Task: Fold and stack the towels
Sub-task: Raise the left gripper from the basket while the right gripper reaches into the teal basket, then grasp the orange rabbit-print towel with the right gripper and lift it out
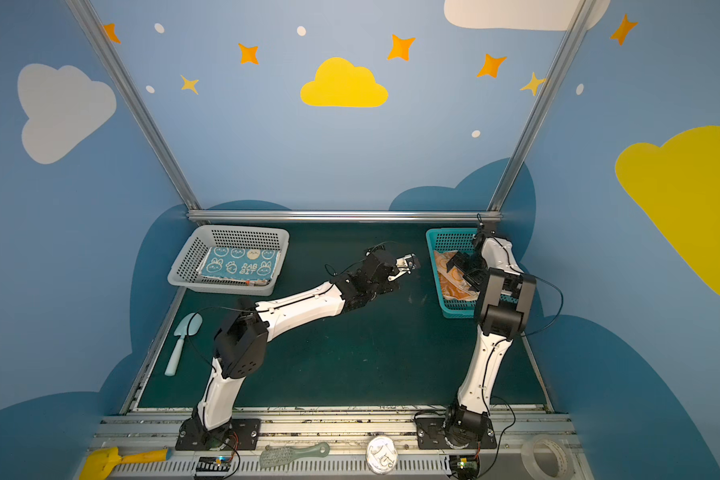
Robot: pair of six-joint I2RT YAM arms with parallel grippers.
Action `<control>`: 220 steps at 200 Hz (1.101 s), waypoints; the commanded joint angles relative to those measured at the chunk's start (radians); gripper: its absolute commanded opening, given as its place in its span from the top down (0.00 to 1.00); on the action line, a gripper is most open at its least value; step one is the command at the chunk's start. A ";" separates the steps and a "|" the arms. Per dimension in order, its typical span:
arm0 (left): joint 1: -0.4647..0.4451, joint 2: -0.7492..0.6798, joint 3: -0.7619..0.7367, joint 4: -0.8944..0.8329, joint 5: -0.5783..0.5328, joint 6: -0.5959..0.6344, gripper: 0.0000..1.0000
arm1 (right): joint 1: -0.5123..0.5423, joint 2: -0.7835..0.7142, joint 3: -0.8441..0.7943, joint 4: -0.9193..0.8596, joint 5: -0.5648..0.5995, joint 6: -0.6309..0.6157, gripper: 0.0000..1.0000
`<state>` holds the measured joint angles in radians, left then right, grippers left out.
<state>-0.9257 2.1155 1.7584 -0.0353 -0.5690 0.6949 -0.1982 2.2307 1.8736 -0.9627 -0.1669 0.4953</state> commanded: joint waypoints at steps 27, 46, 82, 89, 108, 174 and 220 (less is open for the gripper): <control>-0.015 0.046 0.041 0.021 -0.013 -0.030 0.00 | 0.029 0.107 0.111 -0.060 -0.101 -0.002 0.16; -0.020 0.046 0.040 0.016 -0.033 -0.034 0.00 | 0.030 0.120 0.119 -0.053 -0.112 -0.004 0.29; -0.019 0.027 0.037 0.000 -0.041 -0.064 0.00 | 0.027 0.101 0.107 -0.045 -0.135 -0.011 0.69; -0.019 0.019 0.043 -0.022 -0.031 -0.084 0.00 | 0.027 0.088 0.098 -0.039 -0.146 -0.014 0.76; -0.019 0.007 0.052 -0.063 -0.020 -0.122 0.00 | 0.031 0.046 0.082 -0.037 -0.152 -0.014 0.90; -0.020 -0.036 0.034 -0.096 -0.047 -0.134 0.00 | 0.040 -0.131 0.031 -0.059 -0.144 -0.021 1.00; -0.012 -0.120 -0.011 -0.116 -0.065 -0.190 0.00 | 0.078 -0.223 0.115 -0.138 -0.124 -0.028 1.00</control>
<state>-0.9432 2.0838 1.7657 -0.1387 -0.6090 0.5526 -0.1471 2.0750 1.9217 -1.0233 -0.3012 0.4843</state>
